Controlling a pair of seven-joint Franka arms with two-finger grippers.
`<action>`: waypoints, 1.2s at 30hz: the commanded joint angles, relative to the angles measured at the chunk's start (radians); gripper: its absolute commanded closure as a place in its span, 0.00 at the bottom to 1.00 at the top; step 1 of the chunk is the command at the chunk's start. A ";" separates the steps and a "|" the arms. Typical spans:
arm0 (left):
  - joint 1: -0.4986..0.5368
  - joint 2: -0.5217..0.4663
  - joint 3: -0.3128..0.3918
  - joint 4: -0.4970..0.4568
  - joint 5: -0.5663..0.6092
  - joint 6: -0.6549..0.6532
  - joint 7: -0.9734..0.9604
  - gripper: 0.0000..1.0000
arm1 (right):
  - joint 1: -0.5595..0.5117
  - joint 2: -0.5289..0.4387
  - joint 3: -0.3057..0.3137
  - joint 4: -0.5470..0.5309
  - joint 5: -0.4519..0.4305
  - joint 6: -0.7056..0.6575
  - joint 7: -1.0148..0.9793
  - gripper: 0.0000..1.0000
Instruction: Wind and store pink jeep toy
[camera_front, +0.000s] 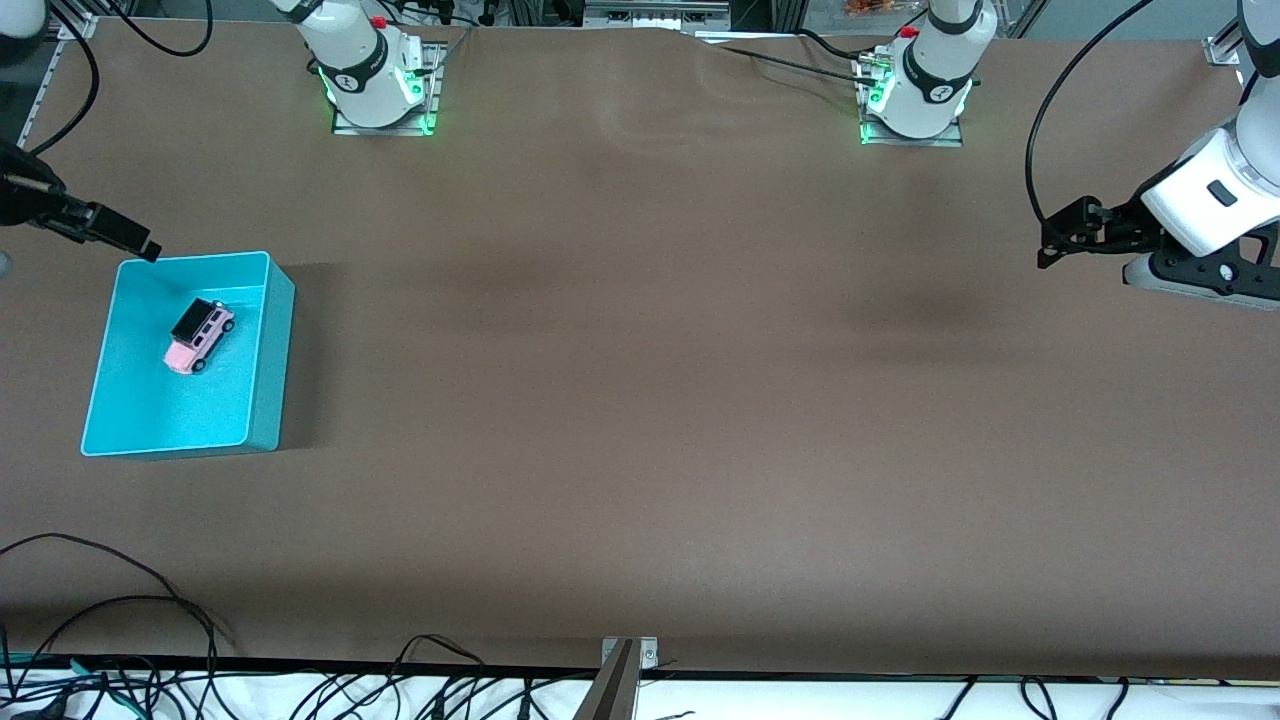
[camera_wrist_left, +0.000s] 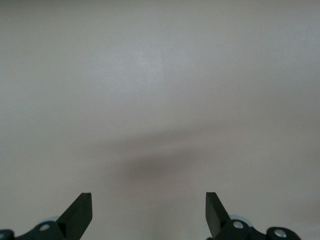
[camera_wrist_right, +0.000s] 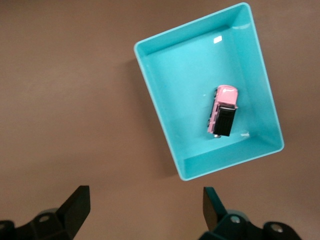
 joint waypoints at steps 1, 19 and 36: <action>0.007 0.011 -0.001 0.029 -0.029 -0.020 -0.001 0.00 | -0.003 0.015 0.049 0.090 0.035 -0.068 0.074 0.00; 0.007 0.013 -0.001 0.029 -0.029 -0.020 -0.001 0.00 | -0.003 0.018 0.161 0.107 -0.014 -0.076 -0.009 0.00; 0.007 0.013 -0.001 0.029 -0.032 -0.018 -0.002 0.00 | -0.004 0.020 0.155 0.110 -0.013 -0.105 -0.124 0.00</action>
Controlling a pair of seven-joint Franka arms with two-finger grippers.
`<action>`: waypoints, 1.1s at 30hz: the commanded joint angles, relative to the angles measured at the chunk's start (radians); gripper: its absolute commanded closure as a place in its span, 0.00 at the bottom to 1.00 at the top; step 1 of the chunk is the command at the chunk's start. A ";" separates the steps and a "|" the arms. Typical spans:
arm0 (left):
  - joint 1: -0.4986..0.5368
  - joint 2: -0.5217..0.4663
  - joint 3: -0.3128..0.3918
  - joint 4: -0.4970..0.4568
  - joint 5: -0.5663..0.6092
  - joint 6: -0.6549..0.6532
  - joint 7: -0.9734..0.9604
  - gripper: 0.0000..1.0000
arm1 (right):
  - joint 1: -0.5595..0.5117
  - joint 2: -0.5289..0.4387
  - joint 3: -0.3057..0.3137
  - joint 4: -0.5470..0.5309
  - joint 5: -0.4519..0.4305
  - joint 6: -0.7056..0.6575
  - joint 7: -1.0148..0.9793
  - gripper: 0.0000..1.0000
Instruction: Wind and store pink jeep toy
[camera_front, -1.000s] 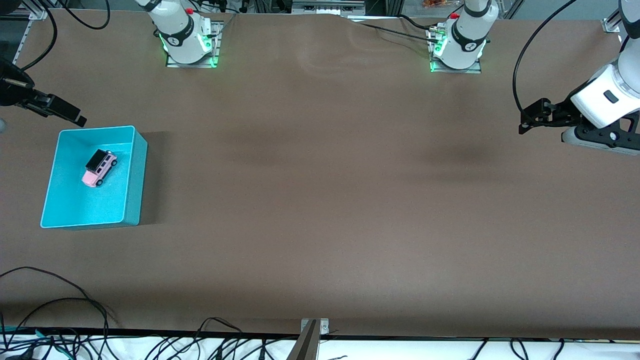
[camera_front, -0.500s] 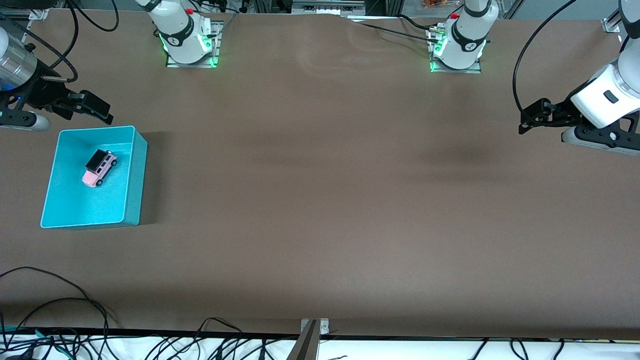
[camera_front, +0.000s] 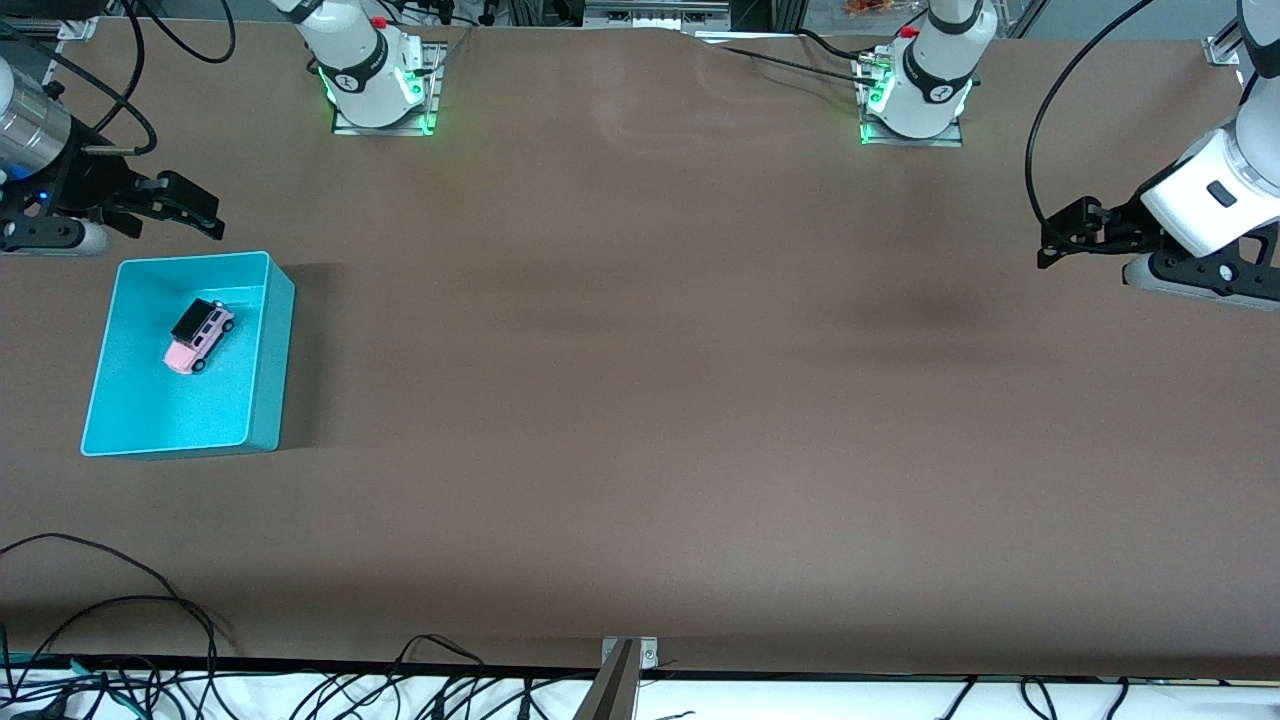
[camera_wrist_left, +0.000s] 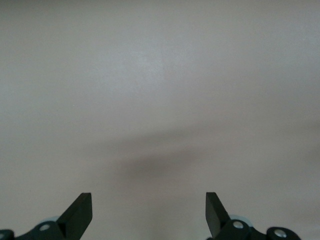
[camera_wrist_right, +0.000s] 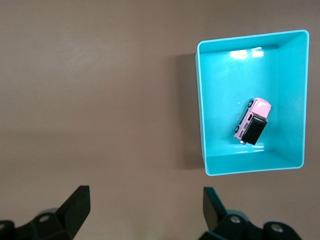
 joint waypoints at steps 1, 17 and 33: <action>0.007 0.014 -0.001 0.029 -0.039 -0.018 -0.002 0.00 | -0.004 0.012 -0.001 0.032 -0.010 -0.028 -0.038 0.00; 0.005 0.046 -0.001 0.032 -0.073 0.020 -0.004 0.00 | -0.006 0.009 -0.001 0.051 -0.016 -0.033 -0.039 0.00; 0.008 0.066 0.002 0.034 -0.081 0.045 -0.004 0.00 | -0.006 0.014 -0.003 0.064 -0.036 -0.043 -0.037 0.00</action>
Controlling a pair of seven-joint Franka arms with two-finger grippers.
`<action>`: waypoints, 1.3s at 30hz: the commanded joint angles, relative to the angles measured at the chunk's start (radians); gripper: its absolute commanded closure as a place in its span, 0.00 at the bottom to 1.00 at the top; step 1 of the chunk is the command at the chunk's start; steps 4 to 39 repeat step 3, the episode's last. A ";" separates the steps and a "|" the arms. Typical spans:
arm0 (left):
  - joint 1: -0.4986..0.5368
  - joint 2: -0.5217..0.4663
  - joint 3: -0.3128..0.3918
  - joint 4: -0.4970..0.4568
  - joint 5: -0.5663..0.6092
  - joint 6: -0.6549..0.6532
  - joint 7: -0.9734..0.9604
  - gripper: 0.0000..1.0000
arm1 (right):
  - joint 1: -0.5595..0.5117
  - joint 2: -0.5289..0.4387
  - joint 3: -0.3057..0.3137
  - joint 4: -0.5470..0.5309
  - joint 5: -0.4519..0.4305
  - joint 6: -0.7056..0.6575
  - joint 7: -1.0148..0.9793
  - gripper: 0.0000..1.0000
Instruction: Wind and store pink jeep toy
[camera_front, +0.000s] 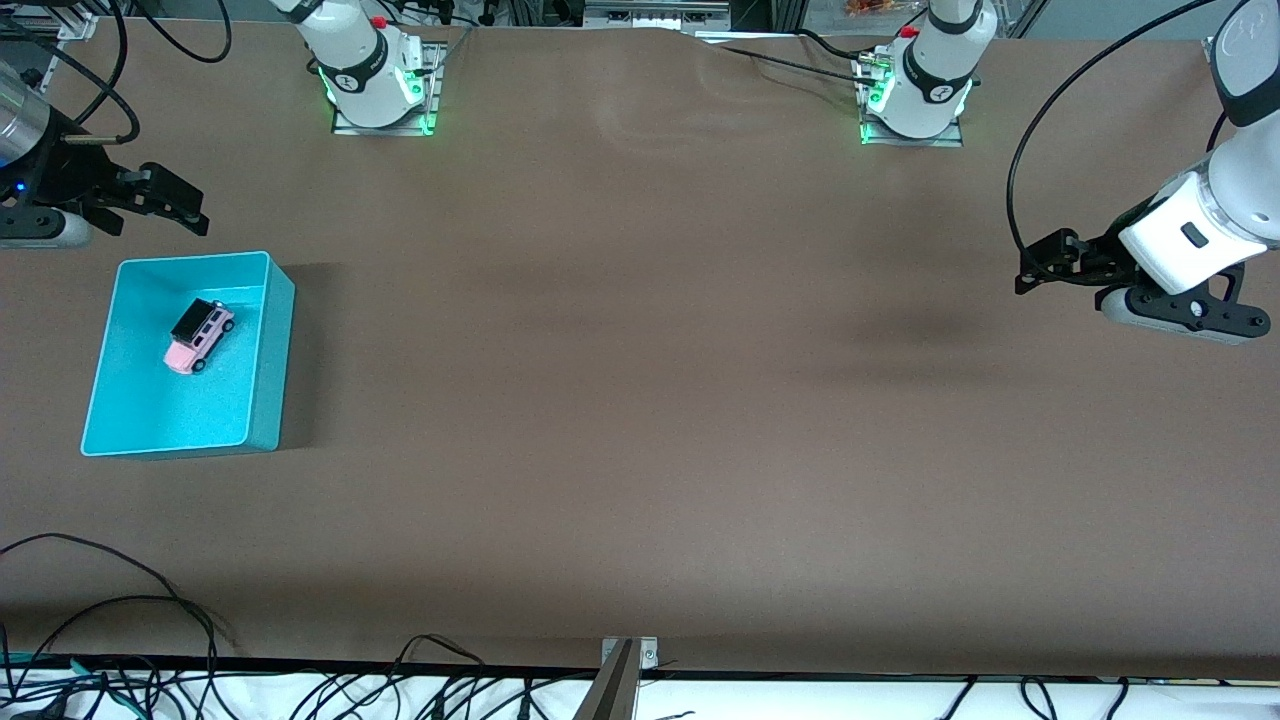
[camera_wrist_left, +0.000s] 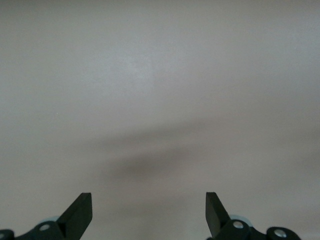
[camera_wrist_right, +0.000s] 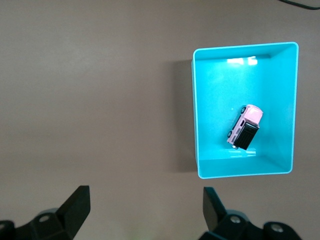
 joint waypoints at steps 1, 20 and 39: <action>0.008 0.010 0.002 0.032 -0.032 -0.009 -0.004 0.00 | -0.004 0.014 0.002 0.033 -0.017 -0.028 -0.009 0.00; 0.009 0.010 0.002 0.032 -0.032 -0.008 -0.004 0.00 | -0.004 0.014 0.002 0.033 -0.017 -0.028 -0.010 0.00; 0.009 0.010 0.002 0.032 -0.032 -0.008 -0.004 0.00 | -0.004 0.014 0.002 0.033 -0.017 -0.028 -0.010 0.00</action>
